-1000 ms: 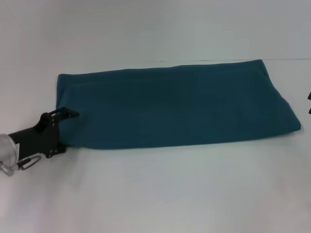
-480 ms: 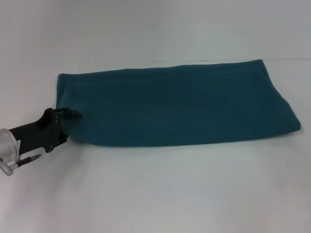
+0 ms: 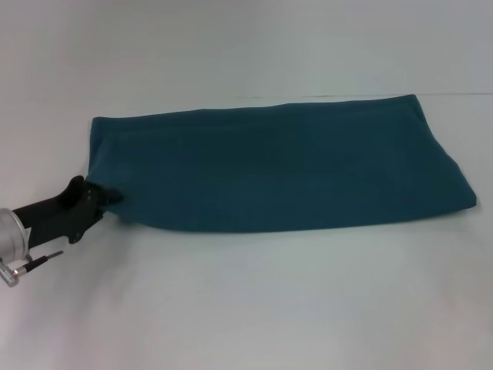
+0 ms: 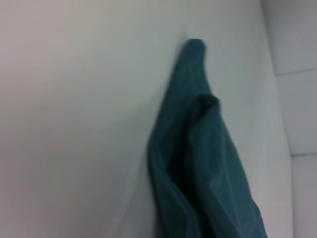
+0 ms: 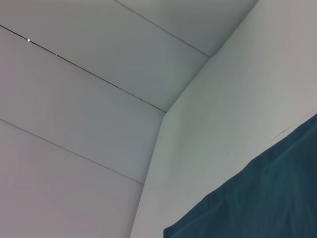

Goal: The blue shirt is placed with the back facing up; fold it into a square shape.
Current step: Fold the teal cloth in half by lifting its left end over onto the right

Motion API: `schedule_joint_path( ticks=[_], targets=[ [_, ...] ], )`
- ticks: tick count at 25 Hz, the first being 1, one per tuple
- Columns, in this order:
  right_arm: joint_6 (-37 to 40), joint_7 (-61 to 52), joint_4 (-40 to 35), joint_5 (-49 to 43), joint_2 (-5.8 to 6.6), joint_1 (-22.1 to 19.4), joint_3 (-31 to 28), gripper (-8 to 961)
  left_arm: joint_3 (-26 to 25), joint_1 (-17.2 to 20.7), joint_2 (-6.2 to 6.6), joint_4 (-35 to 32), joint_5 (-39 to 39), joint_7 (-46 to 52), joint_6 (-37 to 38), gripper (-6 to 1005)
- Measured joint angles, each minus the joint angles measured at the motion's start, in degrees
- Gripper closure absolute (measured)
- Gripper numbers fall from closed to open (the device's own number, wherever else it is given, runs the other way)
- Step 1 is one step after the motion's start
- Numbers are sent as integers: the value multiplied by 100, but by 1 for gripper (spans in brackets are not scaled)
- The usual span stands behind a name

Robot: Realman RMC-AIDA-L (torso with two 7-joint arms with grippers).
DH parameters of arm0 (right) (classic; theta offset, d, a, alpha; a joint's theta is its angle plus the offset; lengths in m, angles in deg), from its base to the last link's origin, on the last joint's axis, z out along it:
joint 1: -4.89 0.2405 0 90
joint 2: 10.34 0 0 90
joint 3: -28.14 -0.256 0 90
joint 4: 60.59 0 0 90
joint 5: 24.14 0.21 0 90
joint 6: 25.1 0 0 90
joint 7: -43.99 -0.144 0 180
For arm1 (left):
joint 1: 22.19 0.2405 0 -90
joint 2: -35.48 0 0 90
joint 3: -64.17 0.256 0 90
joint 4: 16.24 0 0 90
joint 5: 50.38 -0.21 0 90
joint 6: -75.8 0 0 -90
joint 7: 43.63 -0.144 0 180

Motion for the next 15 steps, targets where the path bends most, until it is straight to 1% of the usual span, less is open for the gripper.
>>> schedule_joint_path(
  ticks=[4, 5, 7, 10, 15],
  targets=[
    [-10, -23, 1, -3, 2, -31, -1, 129, 16, 3, 29, -129, 93, -617, 150, 910],
    [-18, -63, 1, -4, 29, -46, -1, 129, 28, 17, 42, -186, 79, -749, 178, 921],
    [-21, -98, 1, -4, 46, -52, -1, 129, 41, 71, 61, -305, 35, -906, 198, 945],
    [-27, -184, 1, -4, 78, -56, -1, 129, 40, 259, 75, -634, -91, -1051, 179, 980],
    [-239, -215, 1, -66, 83, -46, 20, 129, -25, 669, 69, -1162, -163, -1227, 111, 979]
  ],
)
